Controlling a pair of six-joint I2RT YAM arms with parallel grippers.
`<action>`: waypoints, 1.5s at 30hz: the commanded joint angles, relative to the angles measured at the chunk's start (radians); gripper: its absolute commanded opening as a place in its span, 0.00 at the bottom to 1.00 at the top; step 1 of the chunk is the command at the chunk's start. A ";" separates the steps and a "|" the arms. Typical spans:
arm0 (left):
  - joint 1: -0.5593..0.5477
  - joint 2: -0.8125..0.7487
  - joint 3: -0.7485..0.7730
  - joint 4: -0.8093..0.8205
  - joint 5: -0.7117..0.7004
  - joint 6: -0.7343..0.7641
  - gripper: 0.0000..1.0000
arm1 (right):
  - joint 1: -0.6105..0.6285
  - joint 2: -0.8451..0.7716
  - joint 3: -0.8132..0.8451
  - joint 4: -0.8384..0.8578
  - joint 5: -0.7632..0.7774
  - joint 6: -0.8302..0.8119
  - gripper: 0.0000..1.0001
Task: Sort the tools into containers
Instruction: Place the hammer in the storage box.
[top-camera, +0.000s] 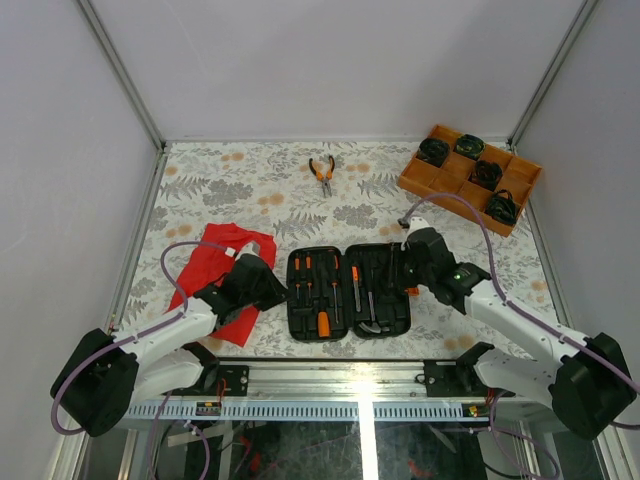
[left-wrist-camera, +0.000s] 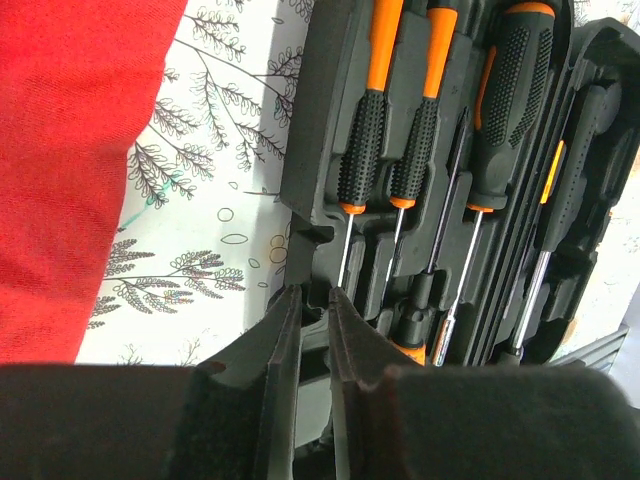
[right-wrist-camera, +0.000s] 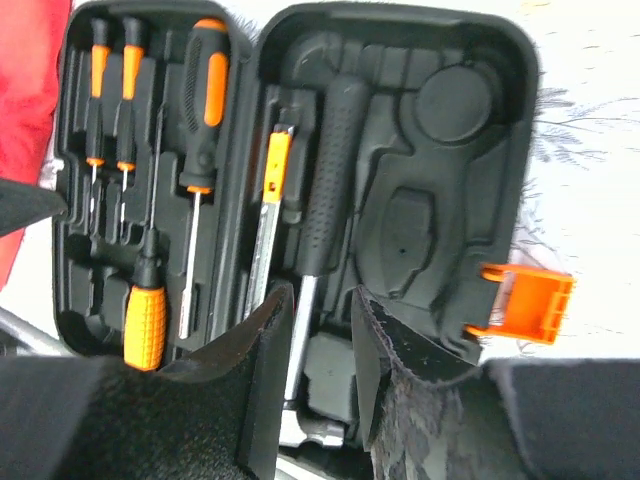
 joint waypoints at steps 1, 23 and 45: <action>-0.019 0.011 -0.009 -0.046 0.008 -0.022 0.02 | 0.085 0.053 0.090 -0.032 -0.015 0.013 0.36; -0.027 0.009 0.011 -0.079 -0.016 0.005 0.02 | 0.190 0.262 0.124 -0.094 0.060 0.052 0.23; -0.028 0.023 0.016 -0.077 -0.015 0.020 0.02 | 0.193 0.361 0.130 -0.106 0.084 0.045 0.09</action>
